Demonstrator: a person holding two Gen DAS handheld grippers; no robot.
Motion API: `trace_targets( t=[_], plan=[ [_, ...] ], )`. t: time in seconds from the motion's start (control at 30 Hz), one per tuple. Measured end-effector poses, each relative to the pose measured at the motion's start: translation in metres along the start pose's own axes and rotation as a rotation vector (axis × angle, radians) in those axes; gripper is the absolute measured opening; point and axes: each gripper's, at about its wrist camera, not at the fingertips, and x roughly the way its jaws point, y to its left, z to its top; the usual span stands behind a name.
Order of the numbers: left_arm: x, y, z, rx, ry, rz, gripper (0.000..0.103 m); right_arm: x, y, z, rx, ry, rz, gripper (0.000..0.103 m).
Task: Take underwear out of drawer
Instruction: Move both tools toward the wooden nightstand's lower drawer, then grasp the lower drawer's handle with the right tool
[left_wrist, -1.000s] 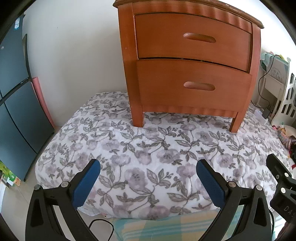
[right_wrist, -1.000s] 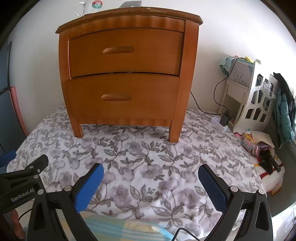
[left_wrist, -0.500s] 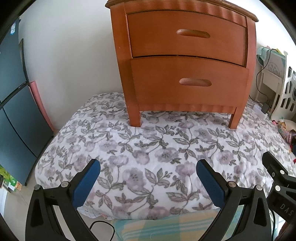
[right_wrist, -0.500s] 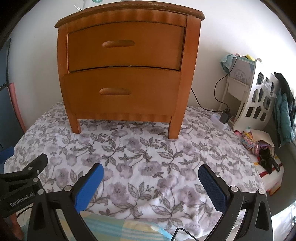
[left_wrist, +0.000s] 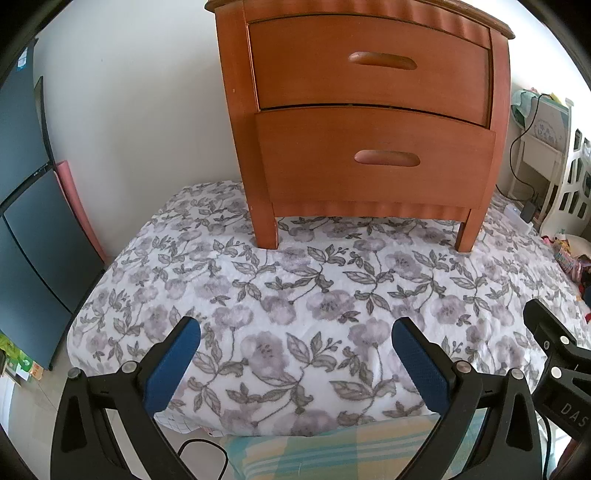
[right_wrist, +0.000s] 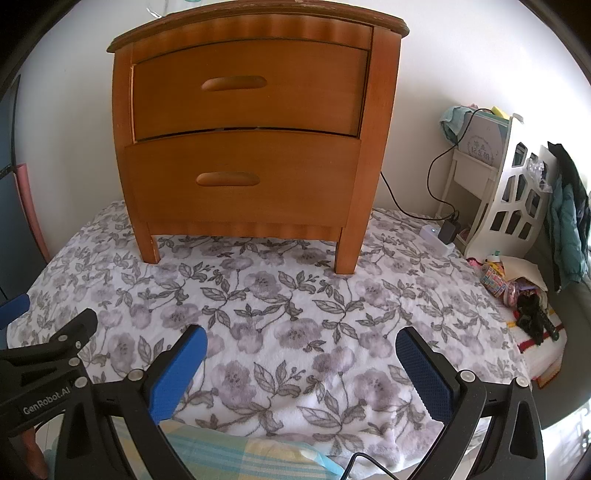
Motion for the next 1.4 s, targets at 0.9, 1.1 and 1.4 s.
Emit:
trace_targets(
  t=[0.9,1.1,1.4],
  plan=[
    [0.041,0.005,0.037,-0.042,0.12,-0.037,0.103,0.031,0.0,0.056,-0.166,0.042,0.1,0.103],
    [0.057,0.015,0.045,-0.069,0.142,-0.006,0.103,0.057,0.013,0.127,-0.384,-0.054,0.103,0.103],
    [0.074,0.016,0.048,-0.074,0.188,-0.02,0.103,0.118,0.04,0.177,-0.584,-0.029,0.094,0.103]
  ],
)
